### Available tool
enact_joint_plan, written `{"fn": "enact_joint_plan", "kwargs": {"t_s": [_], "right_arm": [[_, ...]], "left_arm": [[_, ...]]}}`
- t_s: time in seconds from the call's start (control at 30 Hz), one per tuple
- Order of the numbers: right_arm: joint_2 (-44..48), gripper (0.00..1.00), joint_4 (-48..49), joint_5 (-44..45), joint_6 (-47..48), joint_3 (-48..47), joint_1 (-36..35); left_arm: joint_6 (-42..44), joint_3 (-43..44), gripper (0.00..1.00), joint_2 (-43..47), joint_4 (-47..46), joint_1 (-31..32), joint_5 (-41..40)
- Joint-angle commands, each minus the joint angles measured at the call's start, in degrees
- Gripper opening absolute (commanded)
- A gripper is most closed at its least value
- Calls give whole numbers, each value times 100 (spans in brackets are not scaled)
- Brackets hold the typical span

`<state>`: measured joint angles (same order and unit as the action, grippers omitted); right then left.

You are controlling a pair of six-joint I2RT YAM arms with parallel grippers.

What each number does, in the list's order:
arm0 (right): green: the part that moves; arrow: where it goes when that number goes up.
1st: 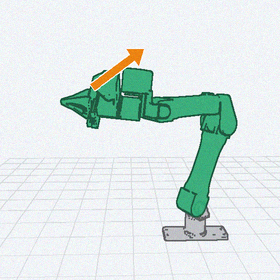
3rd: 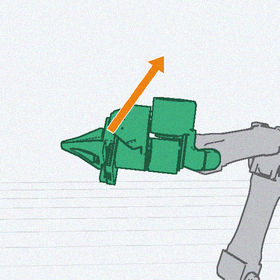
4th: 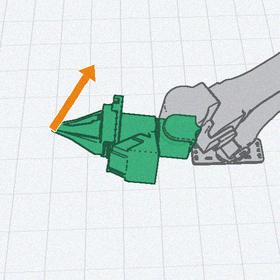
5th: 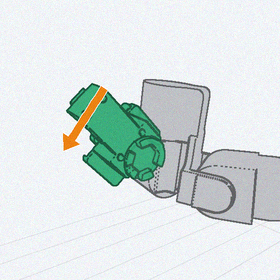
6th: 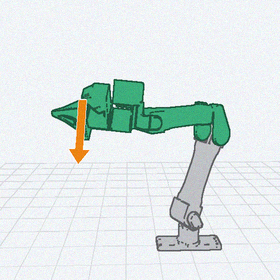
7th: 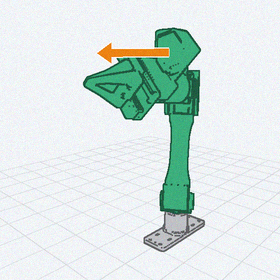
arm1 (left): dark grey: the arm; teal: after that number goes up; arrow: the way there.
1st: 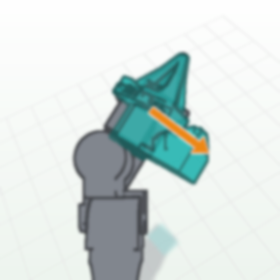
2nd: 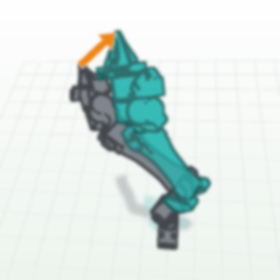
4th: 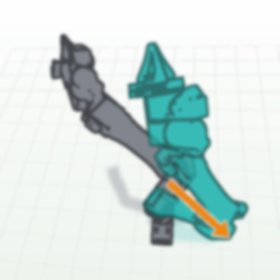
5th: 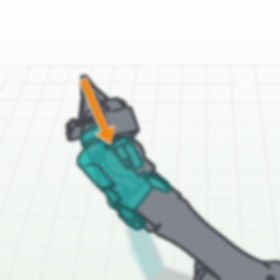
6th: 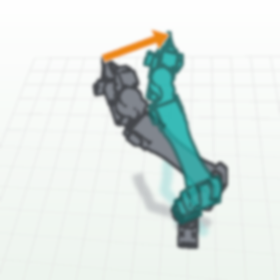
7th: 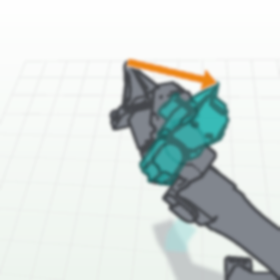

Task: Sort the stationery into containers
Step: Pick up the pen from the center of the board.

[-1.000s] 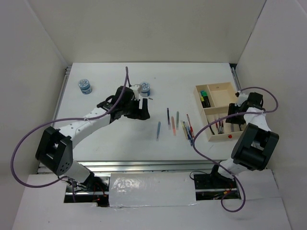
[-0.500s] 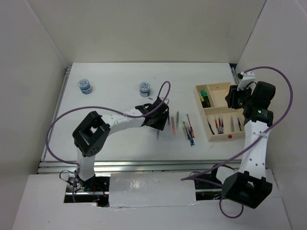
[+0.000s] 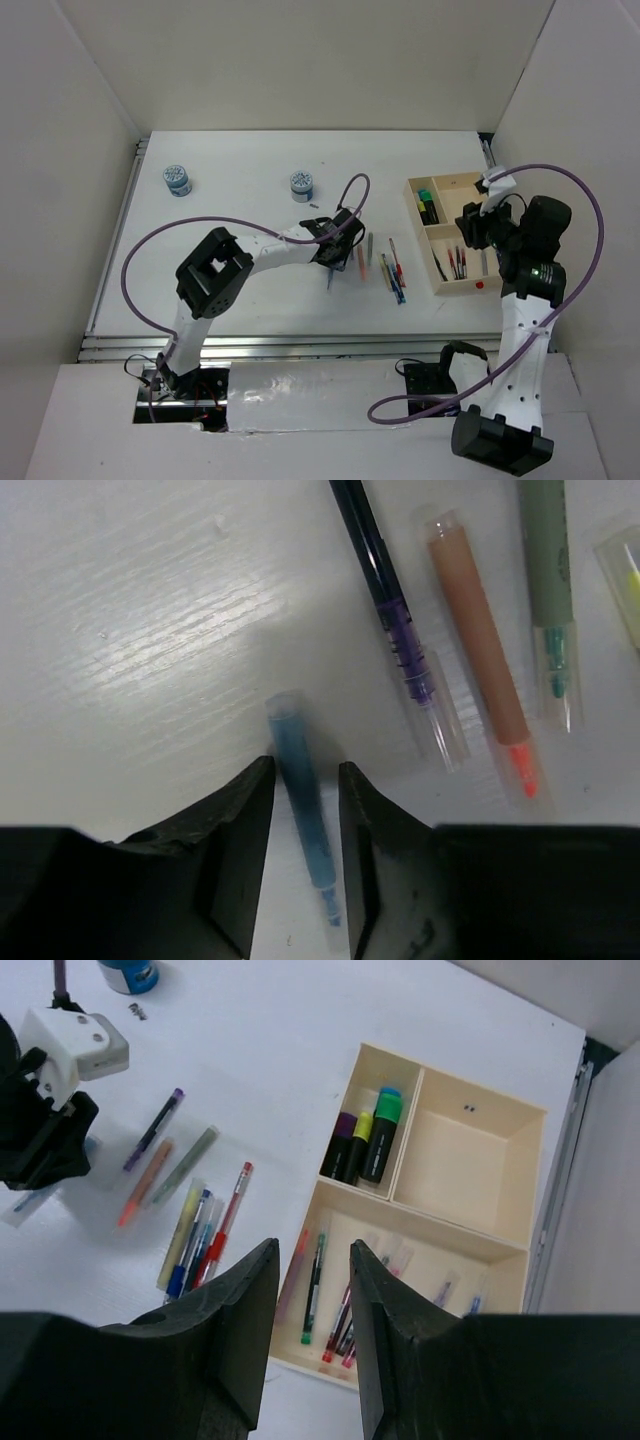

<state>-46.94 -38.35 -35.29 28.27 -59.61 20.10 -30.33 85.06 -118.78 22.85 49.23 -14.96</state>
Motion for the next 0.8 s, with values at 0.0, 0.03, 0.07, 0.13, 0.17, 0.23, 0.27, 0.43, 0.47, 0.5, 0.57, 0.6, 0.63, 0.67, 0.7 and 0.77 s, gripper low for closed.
{"fn": "enact_joint_plan", "kwargs": {"t_s": [0.0,0.03,0.07,0.13,0.17,0.23,0.27,0.43,0.47,0.5,0.57,0.6,0.63,0.67,0.7,0.77], "right_arm": [[245,41,-103,-408,398,46,-50],[290,39,-59,-487,581,107,-58],[404,38,-33,-592,687,212,-59],[518,36,-85,-742,1090,301,-59],[623,36,-103,-812,1215,362,-67],[747,37,-155,-1111,1539,415,-76],[869,38,-208,-1216,1689,442,-94],[1300,66,-471,-1691,2733,626,-611],[1467,68,-498,-1727,2893,722,-751],[1538,70,-533,-1762,3234,767,-1031],[1713,73,-569,-1771,3535,942,-1384],[1732,72,-577,-1719,3727,986,-1838],[1741,71,-647,-1614,3930,1004,-2182],[1697,70,-665,-1482,3984,1031,-2542],[1679,67,-543,-1342,3976,1040,-2894],[1574,64,-315,-684,3958,1162,-4141]], "left_arm": [[-43,73,43,-136,97,25,10],[-52,20,39,-154,88,16,63],[-96,2,36,-154,79,16,142],[-123,-94,28,-145,35,-10,291],[-131,-121,25,-128,18,-36,440],[-140,-226,19,30,-26,-106,608],[-149,-270,16,126,-44,-203,722],[-394,-1051,5,1285,-675,-958,2941],[-726,-1227,4,1644,-1199,-1351,3564],[-981,-1655,3,1830,-1552,-1511,4858],[-1822,-2018,3,2129,-2552,-1915,5860],[-2036,-2219,2,2227,-2740,-1970,6195],[-2204,-2282,1,2315,-2881,-2014,6651],[-2467,-2335,1,2455,-2961,-2049,6786],[-2635,-2423,1,2535,-3171,-2041,6926],[-3127,-2616,0,2684,-3479,-2006,7278]]}}
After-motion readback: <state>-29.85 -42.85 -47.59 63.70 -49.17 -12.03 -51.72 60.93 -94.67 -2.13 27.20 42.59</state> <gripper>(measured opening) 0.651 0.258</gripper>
